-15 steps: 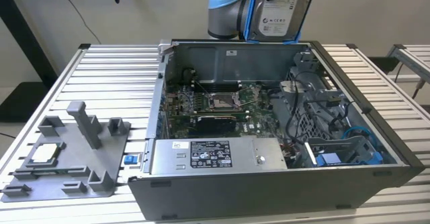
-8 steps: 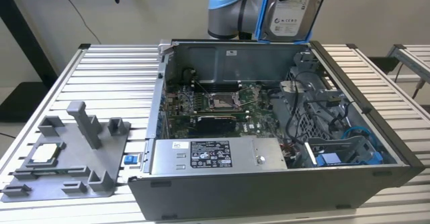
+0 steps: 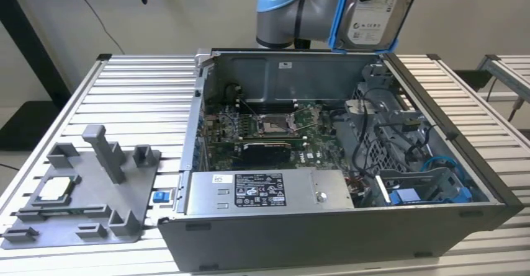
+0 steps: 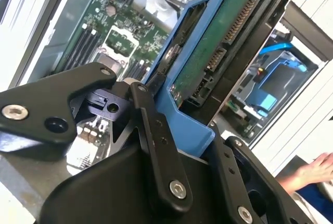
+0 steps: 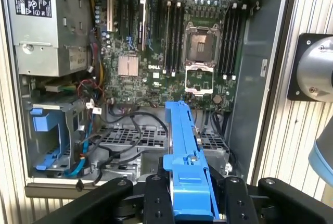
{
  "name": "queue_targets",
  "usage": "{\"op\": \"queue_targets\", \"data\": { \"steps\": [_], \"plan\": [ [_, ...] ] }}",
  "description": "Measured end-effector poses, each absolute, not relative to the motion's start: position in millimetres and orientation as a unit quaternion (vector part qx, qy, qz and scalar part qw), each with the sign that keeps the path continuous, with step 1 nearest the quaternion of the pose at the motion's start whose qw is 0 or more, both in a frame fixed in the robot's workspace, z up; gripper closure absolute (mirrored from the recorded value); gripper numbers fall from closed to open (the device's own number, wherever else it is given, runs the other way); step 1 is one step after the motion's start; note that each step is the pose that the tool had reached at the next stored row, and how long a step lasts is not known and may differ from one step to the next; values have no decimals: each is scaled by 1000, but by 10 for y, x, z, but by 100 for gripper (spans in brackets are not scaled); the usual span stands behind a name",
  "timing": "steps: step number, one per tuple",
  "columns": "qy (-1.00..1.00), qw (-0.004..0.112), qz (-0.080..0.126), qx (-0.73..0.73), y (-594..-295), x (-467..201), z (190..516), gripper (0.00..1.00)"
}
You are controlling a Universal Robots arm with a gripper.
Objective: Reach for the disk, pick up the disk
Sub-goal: 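Pick up the disk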
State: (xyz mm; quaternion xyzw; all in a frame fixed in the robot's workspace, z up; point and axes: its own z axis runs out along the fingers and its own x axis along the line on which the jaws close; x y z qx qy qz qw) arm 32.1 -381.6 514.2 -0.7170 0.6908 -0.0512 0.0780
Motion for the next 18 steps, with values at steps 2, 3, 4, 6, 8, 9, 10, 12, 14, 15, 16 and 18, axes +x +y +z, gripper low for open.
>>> {"op": "queue_targets", "data": {
  "steps": [2,3,4,6,8,9,10,12,14,15,16,18],
  "plan": [
    [691,78,-51,-717,-3817,376,5141,100],
    [691,78,-51,-717,-3817,403,5141,100],
    [691,78,-51,-717,-3817,430,5141,100],
    [691,78,-51,-717,-3817,482,5141,100],
    [691,78,-51,-717,-3817,536,5141,100],
    [691,78,-51,-717,-3817,562,5140,100],
    [691,78,-51,-717,-3817,586,5140,100],
    [691,78,-51,-717,-3817,628,5141,100],
    [691,78,-51,-717,-3817,657,5141,100],
    [691,78,-51,-717,-3816,666,5141,100],
    [691,78,-51,-717,-3816,671,5141,100],
    [691,78,-51,-717,-3817,673,5141,100]
  ]
}}
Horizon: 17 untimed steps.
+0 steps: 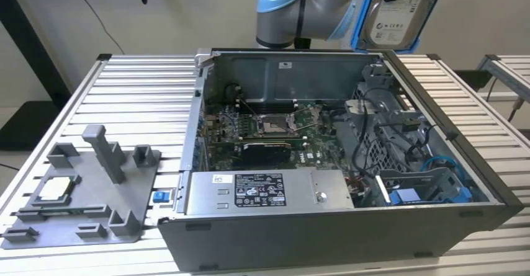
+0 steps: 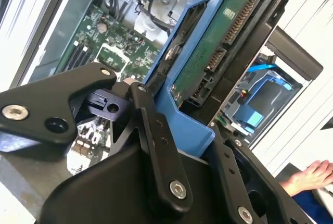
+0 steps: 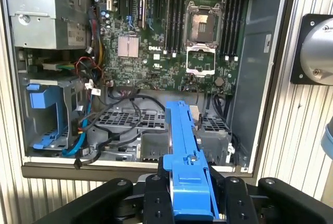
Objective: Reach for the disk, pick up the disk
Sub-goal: 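Pick up the disk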
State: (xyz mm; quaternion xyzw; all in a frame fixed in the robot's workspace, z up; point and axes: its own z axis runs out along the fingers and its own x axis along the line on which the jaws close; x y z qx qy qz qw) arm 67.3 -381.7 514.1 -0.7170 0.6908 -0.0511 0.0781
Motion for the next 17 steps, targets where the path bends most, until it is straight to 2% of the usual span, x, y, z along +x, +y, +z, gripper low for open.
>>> {"op": "queue_targets", "data": {
  "steps": [17],
  "plan": [
    [691,78,-51,-717,-3857,677,5141,100]
  ]
}}
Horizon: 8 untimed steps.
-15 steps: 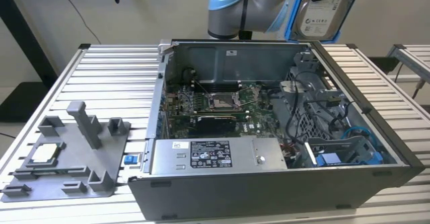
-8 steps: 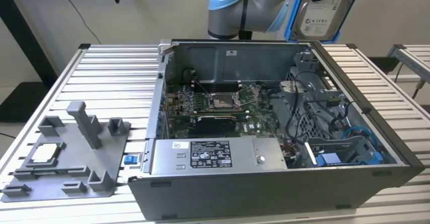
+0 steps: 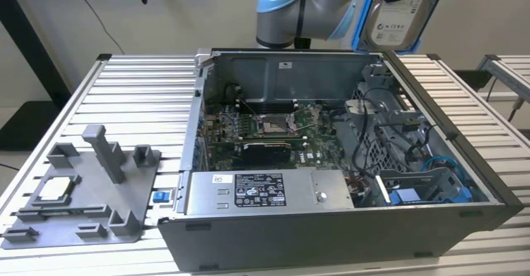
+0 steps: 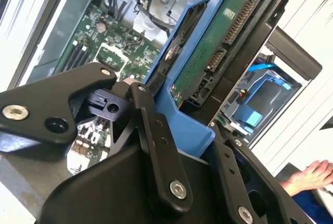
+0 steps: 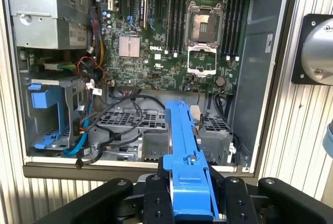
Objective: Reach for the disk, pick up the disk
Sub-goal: 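Pick up the disk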
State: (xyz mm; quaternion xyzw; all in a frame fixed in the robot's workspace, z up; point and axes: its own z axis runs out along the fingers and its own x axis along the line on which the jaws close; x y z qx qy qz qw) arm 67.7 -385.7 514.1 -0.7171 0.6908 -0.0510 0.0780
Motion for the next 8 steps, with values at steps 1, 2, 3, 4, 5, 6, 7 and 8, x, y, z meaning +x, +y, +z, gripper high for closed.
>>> {"op": "queue_targets", "data": {
  "steps": [1,2,3,4,5,6,7,8],
  "plan": [
    [691,78,-51,-717,-3872,678,5141,100],
    [691,78,-51,-717,-3889,679,5141,100],
    [691,78,-51,-717,-3907,679,5141,100],
    [691,77,-50,-717,-3926,680,5141,100],
    [691,77,-50,-717,-3946,681,5141,100],
    [691,77,-50,-717,-3967,682,5141,100],
    [691,77,-50,-717,-3986,683,5141,100],
    [691,77,-50,-717,-4006,683,5141,100]
  ]
}}
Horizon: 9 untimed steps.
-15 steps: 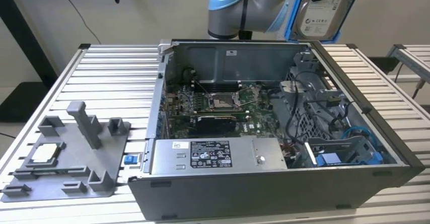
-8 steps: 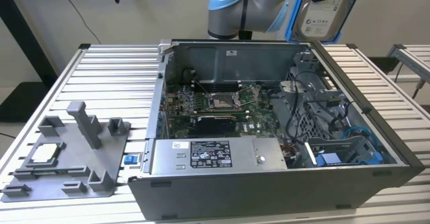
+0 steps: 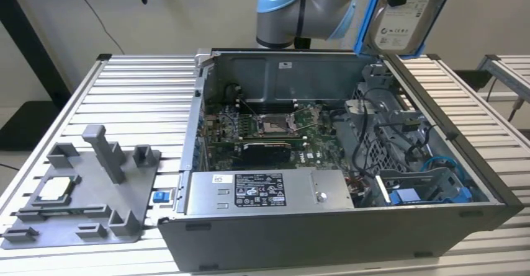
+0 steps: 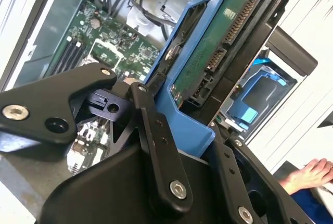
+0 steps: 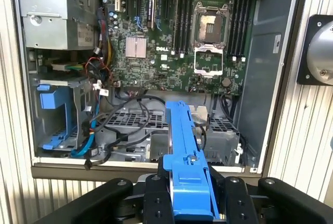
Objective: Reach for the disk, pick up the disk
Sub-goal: 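Pick up the disk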
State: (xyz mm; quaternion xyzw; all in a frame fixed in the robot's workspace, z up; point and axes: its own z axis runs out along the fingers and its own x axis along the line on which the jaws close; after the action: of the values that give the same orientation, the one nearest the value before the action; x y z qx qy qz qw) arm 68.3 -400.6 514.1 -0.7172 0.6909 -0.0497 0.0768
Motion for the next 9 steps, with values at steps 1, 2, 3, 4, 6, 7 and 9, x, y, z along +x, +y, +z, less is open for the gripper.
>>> {"op": "queue_targets", "data": {
  "steps": [1,2,3,4,6,7,9],
  "plan": [
    [691,77,-50,-717,-4028,684,5141,100],
    [691,76,-49,-717,-4050,684,5141,100],
    [691,76,-49,-717,-4070,685,5141,100],
    [691,76,-49,-717,-4094,686,5141,100],
    [691,76,-49,-717,-4137,687,5141,100],
    [691,76,-49,-717,-4156,688,5142,100],
    [691,75,-48,-717,-4199,689,5141,100]
  ]
}}
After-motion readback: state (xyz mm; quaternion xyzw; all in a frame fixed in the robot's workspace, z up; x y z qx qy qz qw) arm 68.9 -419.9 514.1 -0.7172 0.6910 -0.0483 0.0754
